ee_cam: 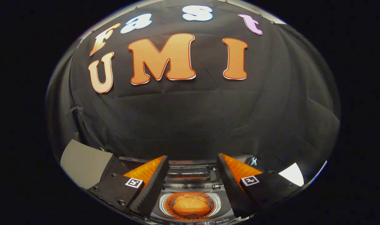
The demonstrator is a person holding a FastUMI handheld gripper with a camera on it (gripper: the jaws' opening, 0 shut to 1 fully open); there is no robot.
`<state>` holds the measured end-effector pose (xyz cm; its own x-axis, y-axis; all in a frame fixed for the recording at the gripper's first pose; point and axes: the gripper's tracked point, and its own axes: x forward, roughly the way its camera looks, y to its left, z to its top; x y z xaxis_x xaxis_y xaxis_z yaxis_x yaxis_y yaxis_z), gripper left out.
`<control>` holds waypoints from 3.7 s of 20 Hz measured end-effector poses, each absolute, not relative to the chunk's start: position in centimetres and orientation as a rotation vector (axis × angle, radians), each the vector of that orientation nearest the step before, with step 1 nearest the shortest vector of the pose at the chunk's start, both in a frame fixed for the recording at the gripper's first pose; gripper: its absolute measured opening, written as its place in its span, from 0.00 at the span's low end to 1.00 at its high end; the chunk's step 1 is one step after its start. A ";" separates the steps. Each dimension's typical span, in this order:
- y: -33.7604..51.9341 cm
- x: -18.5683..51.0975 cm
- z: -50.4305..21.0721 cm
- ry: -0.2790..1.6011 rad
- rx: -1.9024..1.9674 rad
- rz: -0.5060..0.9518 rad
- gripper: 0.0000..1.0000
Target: Put the clothes into the washing machine and then close the washing machine lid.
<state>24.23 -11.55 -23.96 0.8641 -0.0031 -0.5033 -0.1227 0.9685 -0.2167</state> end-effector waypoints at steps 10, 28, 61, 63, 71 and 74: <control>-9.5 32.0 -27.5 0.526 -0.256 0.090 0.99; -11.1 30.4 -34.3 0.629 -0.261 0.074 0.95; -20.0 8.0 -40.8 0.766 -0.204 -0.204 0.97; -20.4 7.3 -40.0 0.740 -0.199 -0.227 0.97; -17.7 7.3 -31.8 0.581 -0.159 -0.219 0.97; -15.7 7.6 -26.6 0.498 -0.164 -0.186 0.97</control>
